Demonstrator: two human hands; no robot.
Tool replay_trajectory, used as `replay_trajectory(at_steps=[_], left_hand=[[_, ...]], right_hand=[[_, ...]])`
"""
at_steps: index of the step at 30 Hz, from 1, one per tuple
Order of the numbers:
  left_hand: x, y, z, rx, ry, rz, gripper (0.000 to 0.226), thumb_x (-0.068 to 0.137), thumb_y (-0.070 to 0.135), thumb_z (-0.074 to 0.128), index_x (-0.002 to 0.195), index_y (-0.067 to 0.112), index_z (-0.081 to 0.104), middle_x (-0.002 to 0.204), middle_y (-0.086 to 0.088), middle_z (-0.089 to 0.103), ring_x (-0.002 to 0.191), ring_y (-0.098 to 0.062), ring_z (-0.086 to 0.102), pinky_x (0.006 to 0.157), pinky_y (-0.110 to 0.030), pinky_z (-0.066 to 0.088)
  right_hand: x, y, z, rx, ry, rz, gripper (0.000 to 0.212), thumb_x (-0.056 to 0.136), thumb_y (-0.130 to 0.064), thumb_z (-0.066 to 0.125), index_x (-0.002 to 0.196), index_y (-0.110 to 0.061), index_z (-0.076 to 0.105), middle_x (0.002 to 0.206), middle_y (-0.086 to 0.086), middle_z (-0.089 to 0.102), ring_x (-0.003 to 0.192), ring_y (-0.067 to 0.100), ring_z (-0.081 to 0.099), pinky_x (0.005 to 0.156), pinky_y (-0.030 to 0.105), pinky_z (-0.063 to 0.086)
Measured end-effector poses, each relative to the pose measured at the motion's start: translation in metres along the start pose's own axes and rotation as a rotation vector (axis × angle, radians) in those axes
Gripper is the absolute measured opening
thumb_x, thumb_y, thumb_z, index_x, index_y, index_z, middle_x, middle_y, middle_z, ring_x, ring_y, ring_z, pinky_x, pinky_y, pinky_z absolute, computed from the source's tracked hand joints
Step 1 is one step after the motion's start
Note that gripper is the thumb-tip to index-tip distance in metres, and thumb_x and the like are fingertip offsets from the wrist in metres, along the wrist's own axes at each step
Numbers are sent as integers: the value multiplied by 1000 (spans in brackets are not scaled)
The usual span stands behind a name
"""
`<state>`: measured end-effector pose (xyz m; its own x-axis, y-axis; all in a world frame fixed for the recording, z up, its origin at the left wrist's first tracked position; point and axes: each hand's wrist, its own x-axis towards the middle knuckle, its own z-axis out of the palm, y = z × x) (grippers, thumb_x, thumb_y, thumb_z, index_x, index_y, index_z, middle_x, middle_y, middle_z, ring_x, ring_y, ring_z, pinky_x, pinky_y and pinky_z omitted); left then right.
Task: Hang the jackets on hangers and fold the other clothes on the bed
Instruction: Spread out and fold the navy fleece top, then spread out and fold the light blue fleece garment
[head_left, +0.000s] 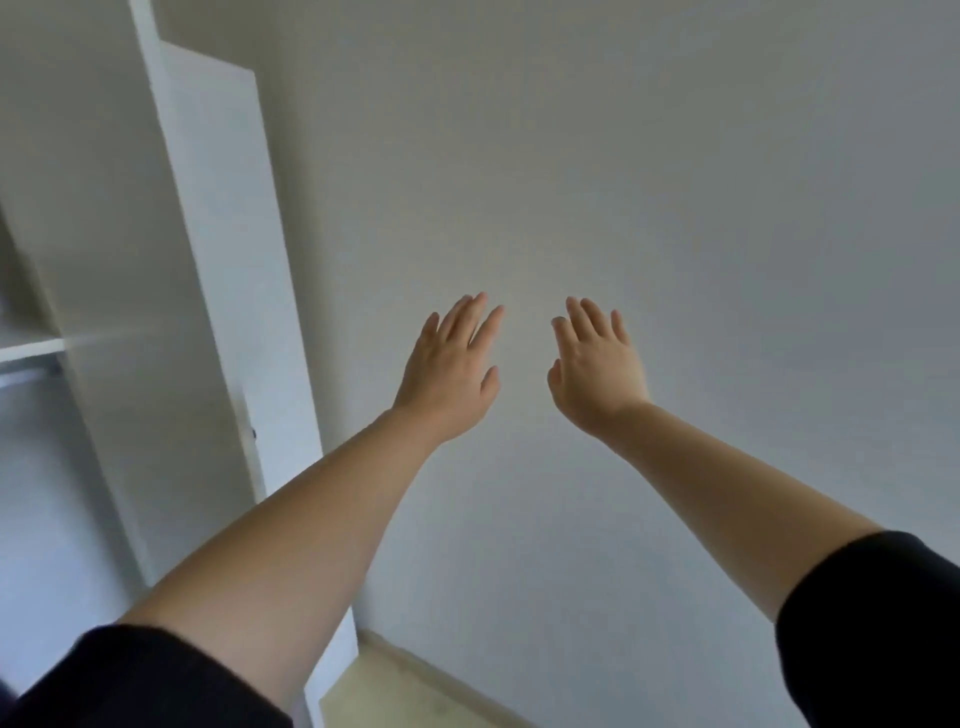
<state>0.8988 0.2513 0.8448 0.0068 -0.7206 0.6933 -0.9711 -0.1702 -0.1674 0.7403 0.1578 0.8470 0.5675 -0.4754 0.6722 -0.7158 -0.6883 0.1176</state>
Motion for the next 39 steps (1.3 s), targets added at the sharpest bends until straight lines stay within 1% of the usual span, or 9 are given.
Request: replay_trajectory(at_steps=[5, 10, 12, 15, 19, 26, 30, 35, 39], left_hand=[[27, 133, 58, -127, -13, 61, 62, 95, 26, 43, 150, 11, 21, 158, -10, 16, 145, -26, 13, 116, -45, 14], [50, 225, 117, -200, -99, 106, 61, 97, 29, 37, 152, 14, 14, 160, -8, 7, 147, -24, 5, 117, -44, 8], [65, 250, 140, -224, -106, 112, 62, 97, 29, 38, 152, 13, 14, 160, -9, 7, 147, -24, 5, 117, -45, 8], [91, 283, 176, -274, -86, 120, 63, 96, 28, 41, 151, 12, 16, 160, -9, 9, 147, -25, 6, 117, -45, 8], [121, 329, 217, -355, -65, 147, 64, 95, 25, 44, 151, 12, 16, 160, -9, 8, 147, -24, 4, 117, -45, 4], [136, 404, 271, -405, -105, 155, 70, 91, 25, 51, 151, 11, 17, 160, -12, 9, 147, -28, 6, 115, -50, 8], [125, 446, 297, -451, -130, 119, 70, 90, 23, 53, 151, 10, 21, 159, -13, 10, 147, -28, 7, 115, -51, 8], [91, 499, 328, -505, -130, 24, 66, 86, 16, 58, 146, 4, 31, 155, -18, 22, 145, -31, 17, 113, -50, 15], [54, 526, 357, -479, -142, -63, 66, 86, 15, 59, 145, 3, 33, 155, -18, 24, 145, -31, 19, 113, -51, 18]], right_hand=[[-71, 129, 15, -98, -114, 69, 56, 91, -19, 44, 142, -4, 31, 157, 16, 18, 145, 30, 11, 119, 46, 7], [-110, 226, 37, -153, -186, 141, 59, 91, -20, 46, 144, -4, 27, 157, 16, 15, 146, 30, 9, 119, 45, 7], [-113, 255, 48, -161, -183, 154, 59, 90, -18, 48, 144, -3, 27, 158, 17, 13, 146, 30, 8, 119, 45, 8], [-114, 299, 66, -145, -125, 190, 62, 87, -12, 49, 144, -3, 27, 158, 18, 10, 147, 31, 6, 119, 44, 6], [-121, 358, 85, -124, -76, 247, 68, 85, -9, 48, 148, -3, 23, 159, 17, 7, 147, 30, 3, 119, 43, 3], [-162, 439, 113, -155, -131, 183, 73, 80, -12, 58, 146, 0, 28, 157, 20, 16, 146, 33, 11, 117, 43, 6], [-190, 469, 134, -156, -129, 112, 73, 77, -11, 61, 144, 1, 33, 156, 20, 20, 146, 29, 10, 117, 45, 8], [-226, 495, 173, -89, -66, -51, 67, 76, -12, 53, 140, 0, 37, 155, 18, 22, 146, 26, 6, 117, 46, 5], [-266, 505, 211, -19, -54, -151, 63, 75, -12, 50, 136, 1, 42, 153, 21, 25, 145, 29, 11, 116, 48, 8]])
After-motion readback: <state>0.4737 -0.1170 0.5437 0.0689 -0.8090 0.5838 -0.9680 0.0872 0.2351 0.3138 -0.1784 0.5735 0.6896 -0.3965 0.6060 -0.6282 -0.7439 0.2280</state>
